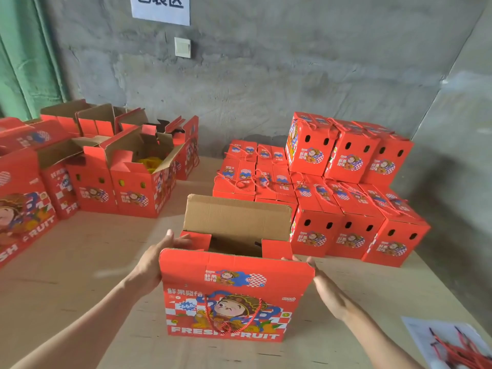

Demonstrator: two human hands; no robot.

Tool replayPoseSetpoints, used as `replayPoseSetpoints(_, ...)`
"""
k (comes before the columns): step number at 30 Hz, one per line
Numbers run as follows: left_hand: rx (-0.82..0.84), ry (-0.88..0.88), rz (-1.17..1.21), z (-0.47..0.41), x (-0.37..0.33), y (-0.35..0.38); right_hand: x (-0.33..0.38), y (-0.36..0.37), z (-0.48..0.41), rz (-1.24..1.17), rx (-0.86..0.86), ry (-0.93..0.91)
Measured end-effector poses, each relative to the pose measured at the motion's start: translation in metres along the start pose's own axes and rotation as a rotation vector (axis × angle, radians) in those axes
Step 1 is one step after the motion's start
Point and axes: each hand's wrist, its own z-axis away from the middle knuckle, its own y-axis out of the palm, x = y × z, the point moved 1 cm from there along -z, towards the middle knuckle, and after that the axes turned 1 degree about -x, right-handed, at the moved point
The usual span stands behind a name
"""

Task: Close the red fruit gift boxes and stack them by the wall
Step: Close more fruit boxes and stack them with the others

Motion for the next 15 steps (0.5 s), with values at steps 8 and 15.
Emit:
replayPoseSetpoints(8,0.058,0.033,-0.080,0.013,0.010,0.000,-0.005,-0.004,-0.001,-0.255,0.147,-0.041)
replayPoseSetpoints(15,0.020,0.019,-0.077,0.010,0.011,0.000,-0.001,-0.006,-0.005,-0.239,0.132,-0.046)
